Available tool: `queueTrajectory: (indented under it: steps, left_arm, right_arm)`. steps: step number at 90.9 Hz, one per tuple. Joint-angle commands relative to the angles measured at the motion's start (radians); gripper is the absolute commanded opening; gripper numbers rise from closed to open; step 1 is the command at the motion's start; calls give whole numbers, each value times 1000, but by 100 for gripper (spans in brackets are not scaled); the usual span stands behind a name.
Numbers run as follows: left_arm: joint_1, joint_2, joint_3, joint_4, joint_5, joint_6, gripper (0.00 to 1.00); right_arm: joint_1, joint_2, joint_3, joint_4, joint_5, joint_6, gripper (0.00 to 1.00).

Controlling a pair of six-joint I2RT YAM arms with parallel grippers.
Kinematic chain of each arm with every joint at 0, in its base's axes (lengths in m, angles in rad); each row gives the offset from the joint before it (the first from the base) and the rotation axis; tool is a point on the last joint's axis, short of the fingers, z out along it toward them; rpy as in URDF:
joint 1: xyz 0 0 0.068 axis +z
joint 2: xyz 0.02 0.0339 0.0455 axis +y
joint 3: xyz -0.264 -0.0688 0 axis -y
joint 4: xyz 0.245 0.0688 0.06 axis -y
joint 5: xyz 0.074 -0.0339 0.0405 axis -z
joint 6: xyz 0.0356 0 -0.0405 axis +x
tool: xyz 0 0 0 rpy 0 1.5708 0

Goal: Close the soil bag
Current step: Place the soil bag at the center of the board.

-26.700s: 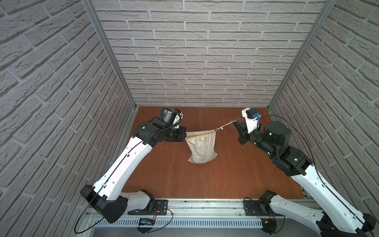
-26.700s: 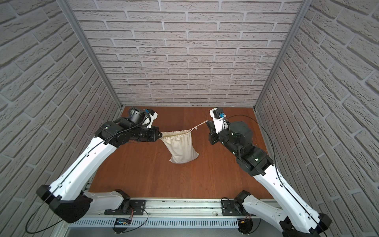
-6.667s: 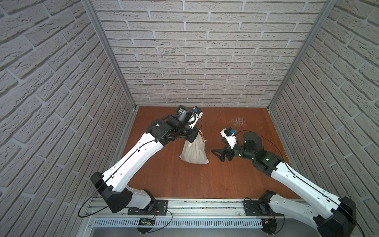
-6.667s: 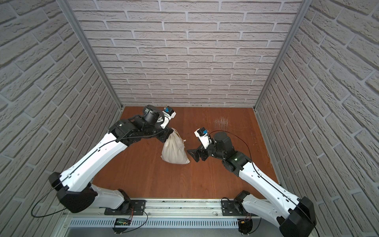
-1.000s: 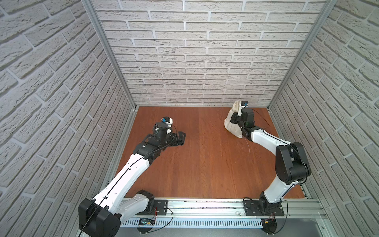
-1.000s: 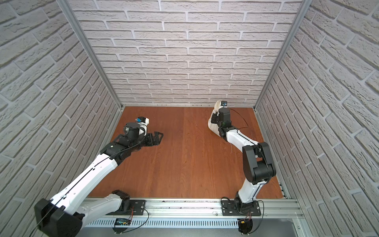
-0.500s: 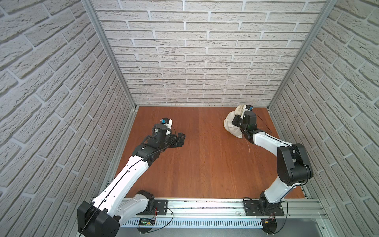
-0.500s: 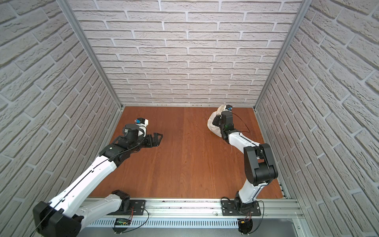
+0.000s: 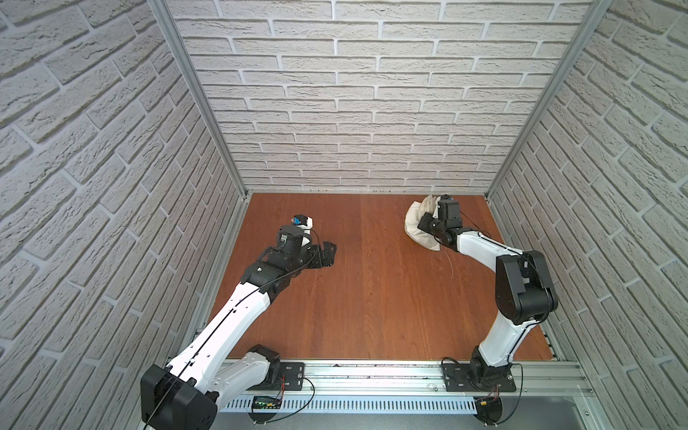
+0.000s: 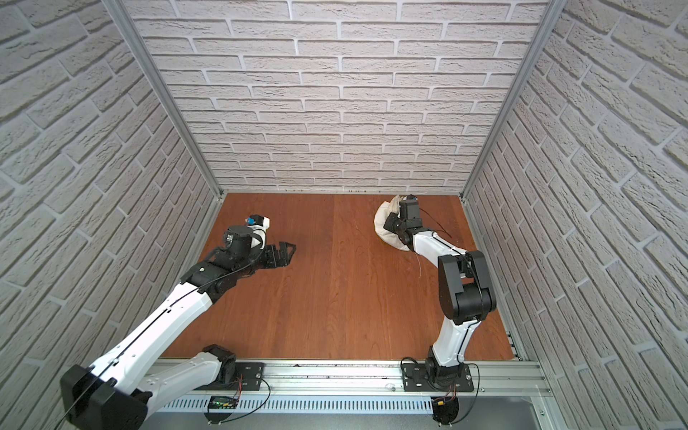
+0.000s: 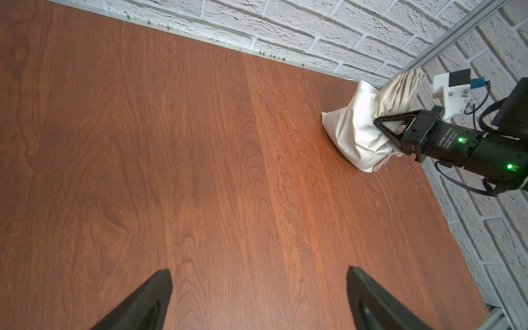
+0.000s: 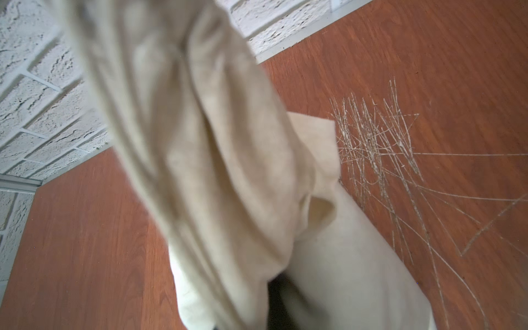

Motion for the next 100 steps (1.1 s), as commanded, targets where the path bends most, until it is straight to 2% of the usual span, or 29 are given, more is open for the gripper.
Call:
queueTrajectory:
  steps: [1,27,67,79,100]
  left_arm:
    - [8,-5,-7,36,13,-10,98]
    - [8,-10,-6,30,14,-16,98]
    - [8,-10,-4,26,46,-21,98]
    - [8,-6,0,33,105,-12,98]
    - [8,13,26,51,288,21,98]
  right_arm:
    - [0,16,36,-105,-18,-31,8]
    - [0,-19,51,-158,-31,-42,32]
    - [1,-66,80,-257,-28,-89,50]
    - [1,-88,88,-294,-13,-106,54]
    - [1,-108,99,-328,-15,-112,59]
